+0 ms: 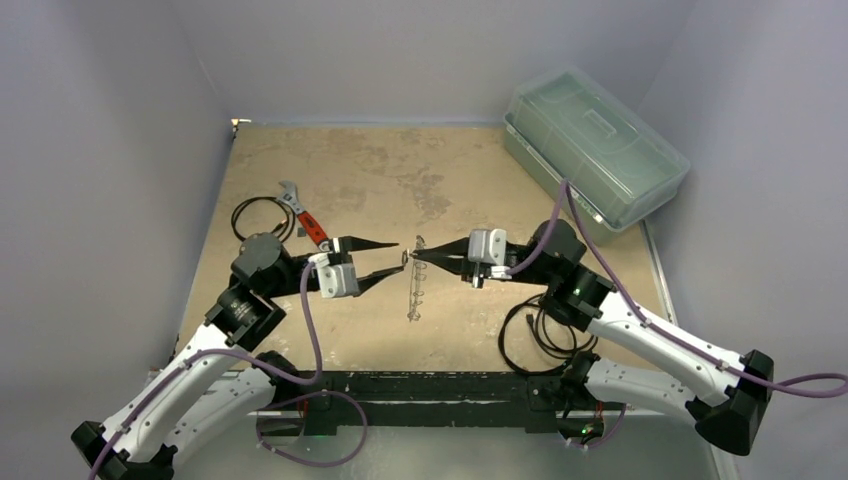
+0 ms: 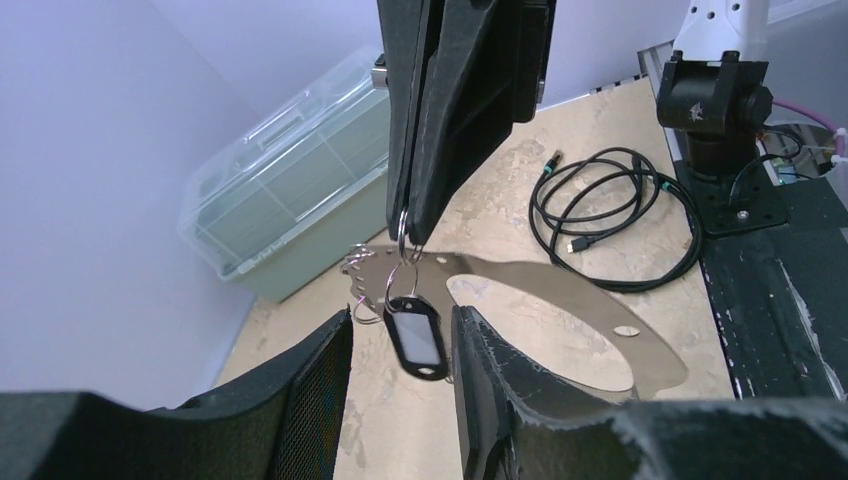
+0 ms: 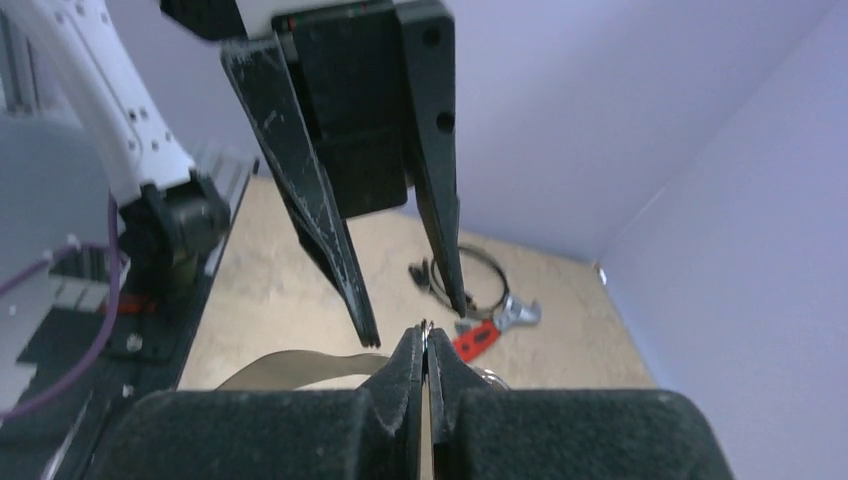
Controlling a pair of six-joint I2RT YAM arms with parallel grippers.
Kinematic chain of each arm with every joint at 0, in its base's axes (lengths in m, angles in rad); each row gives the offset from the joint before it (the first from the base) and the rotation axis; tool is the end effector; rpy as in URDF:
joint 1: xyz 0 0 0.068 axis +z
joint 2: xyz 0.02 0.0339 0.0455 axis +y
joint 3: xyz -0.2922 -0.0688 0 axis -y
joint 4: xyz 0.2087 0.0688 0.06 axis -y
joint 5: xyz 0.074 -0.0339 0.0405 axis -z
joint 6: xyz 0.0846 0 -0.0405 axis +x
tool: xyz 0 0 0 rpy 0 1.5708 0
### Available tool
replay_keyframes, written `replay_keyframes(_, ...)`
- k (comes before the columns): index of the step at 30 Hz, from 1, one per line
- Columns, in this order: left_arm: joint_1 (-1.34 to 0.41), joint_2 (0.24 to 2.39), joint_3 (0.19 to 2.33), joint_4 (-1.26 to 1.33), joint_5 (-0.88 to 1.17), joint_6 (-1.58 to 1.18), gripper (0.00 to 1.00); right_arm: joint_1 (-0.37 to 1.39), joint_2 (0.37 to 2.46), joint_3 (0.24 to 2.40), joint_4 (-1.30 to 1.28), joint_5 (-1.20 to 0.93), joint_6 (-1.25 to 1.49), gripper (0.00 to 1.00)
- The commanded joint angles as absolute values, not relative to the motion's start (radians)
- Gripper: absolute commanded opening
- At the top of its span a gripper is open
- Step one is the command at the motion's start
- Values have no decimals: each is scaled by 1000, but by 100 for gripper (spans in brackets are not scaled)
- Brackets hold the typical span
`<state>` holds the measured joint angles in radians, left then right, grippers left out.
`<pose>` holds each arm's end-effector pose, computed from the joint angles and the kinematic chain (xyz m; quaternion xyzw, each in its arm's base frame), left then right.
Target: Put the keys on the keyring
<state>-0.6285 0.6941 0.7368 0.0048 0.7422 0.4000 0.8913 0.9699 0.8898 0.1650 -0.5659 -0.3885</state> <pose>0.0776 -0.1271 0.3757 0.5448 0.4309 -0.3255 0.6415 0.0983 0.1938 0.4100 -0.5528 0.3983 0.3588 0.6380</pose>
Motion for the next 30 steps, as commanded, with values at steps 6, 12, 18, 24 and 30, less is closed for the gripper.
replay_keyframes(6, -624, 703, 716, 139, 820, 307, 40, 850, 956, 733, 847, -668, -12, 0)
replay_keyframes(12, -624, 682, 719, 124, 794, 318, 39, 830, 976, 740, 845, -707, 29, 0)
replay_keyframes(18, -624, 644, 722, 103, 741, 341, 40, 824, 970, 763, 720, -733, -36, 0)
replay_keyframes(24, -624, 638, 729, 99, 749, 345, 38, 824, 989, 790, 644, -778, -63, 0)
replay_keyframes(30, -624, 666, 744, 65, 799, 356, 31, 824, 996, 810, 593, -798, -89, 0)
